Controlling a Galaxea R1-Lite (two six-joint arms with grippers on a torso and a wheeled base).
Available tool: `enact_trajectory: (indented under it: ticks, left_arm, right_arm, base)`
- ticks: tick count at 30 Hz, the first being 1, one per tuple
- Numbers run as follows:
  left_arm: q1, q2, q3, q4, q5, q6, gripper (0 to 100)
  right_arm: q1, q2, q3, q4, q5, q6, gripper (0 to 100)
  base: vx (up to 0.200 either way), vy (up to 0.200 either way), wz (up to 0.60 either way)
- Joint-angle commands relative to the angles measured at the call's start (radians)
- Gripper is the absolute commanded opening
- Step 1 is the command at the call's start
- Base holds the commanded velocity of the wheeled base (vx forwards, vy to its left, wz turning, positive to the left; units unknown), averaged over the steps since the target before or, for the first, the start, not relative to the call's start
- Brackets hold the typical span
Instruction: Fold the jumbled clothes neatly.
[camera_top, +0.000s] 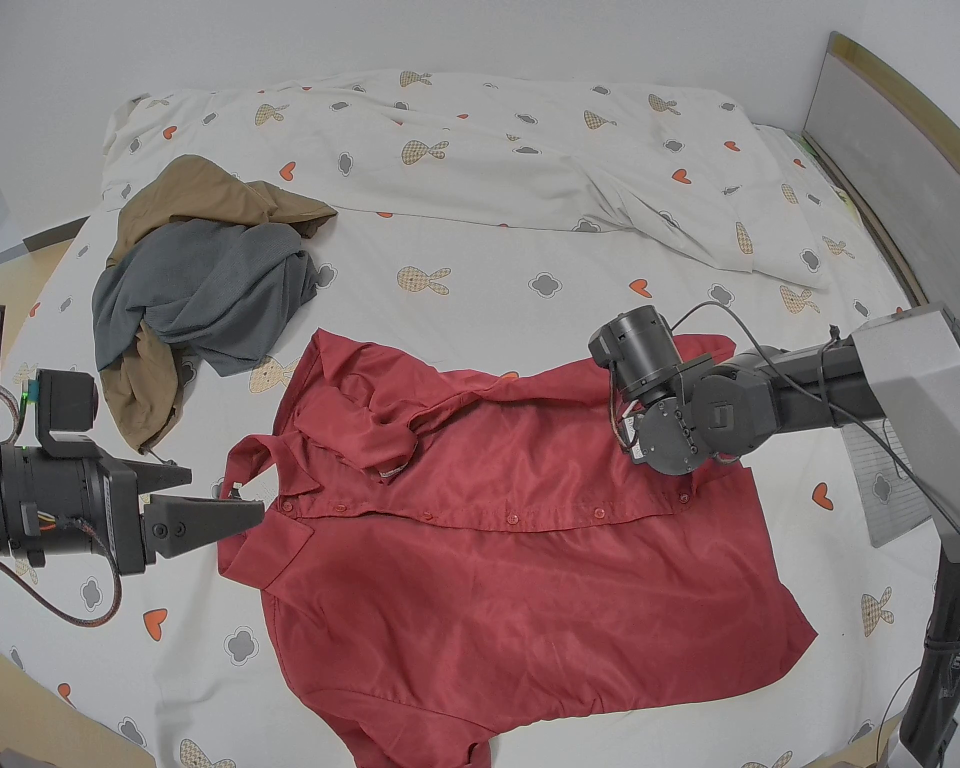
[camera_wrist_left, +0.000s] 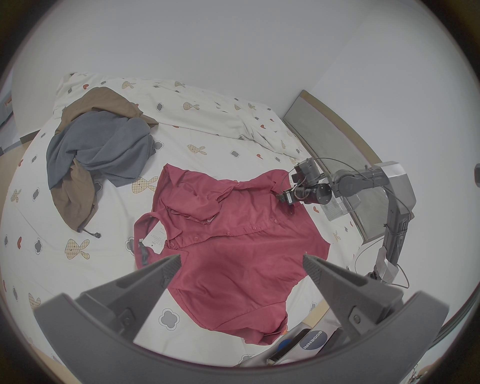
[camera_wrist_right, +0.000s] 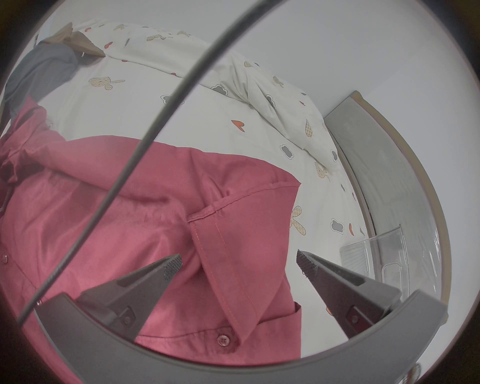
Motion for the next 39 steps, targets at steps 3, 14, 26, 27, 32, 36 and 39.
enact_trajectory:
  ticks: [3, 14, 26, 27, 32, 36, 39]
  left_arm:
    - [0.000, -0.008, 0.002, 0.000, 0.000, -0.002, 100]
    - [0.000, -0.007, 0.003, 0.000, 0.000, 0.000, 100]
    - [0.000, -0.007, 0.003, 0.000, 0.000, 0.000, 100]
    - [0.000, -0.005, 0.003, 0.000, 0.000, 0.000, 100]
    - [0.000, -0.005, 0.003, 0.000, 0.000, 0.000, 100]
    - [0.000, -0.004, 0.003, 0.000, 0.000, 0.000, 100]
    - [-0.002, -0.001, 0.003, 0.000, 0.000, 0.000, 100]
  right_arm:
    - [-0.006, 0.063, -0.027, 0.001, -0.001, -0.006, 100]
    - [-0.055, 0.074, -0.052, -0.124, -0.027, -0.032, 0]
    - [-0.093, -0.007, 0.024, -0.144, -0.055, -0.043, 0]
    - [-0.098, -0.032, 0.037, -0.144, -0.069, -0.038, 0]
    - [-0.121, -0.188, 0.185, -0.142, -0.096, 0.008, 0]
    - [-0.139, -0.297, 0.356, -0.142, -0.092, 0.043, 0]
    - [-0.138, -0.313, 0.447, -0.142, -0.078, 0.046, 0]
  base:
    - [0.000, 0.000, 0.00]
    - [0.000, 0.000, 0.00]
    - [0.000, 0.000, 0.00]
    - [0.000, 0.000, 0.00]
    - [0.000, 0.000, 0.00]
    - [0.000, 0.000, 0.00]
    - [0.000, 0.000, 0.00]
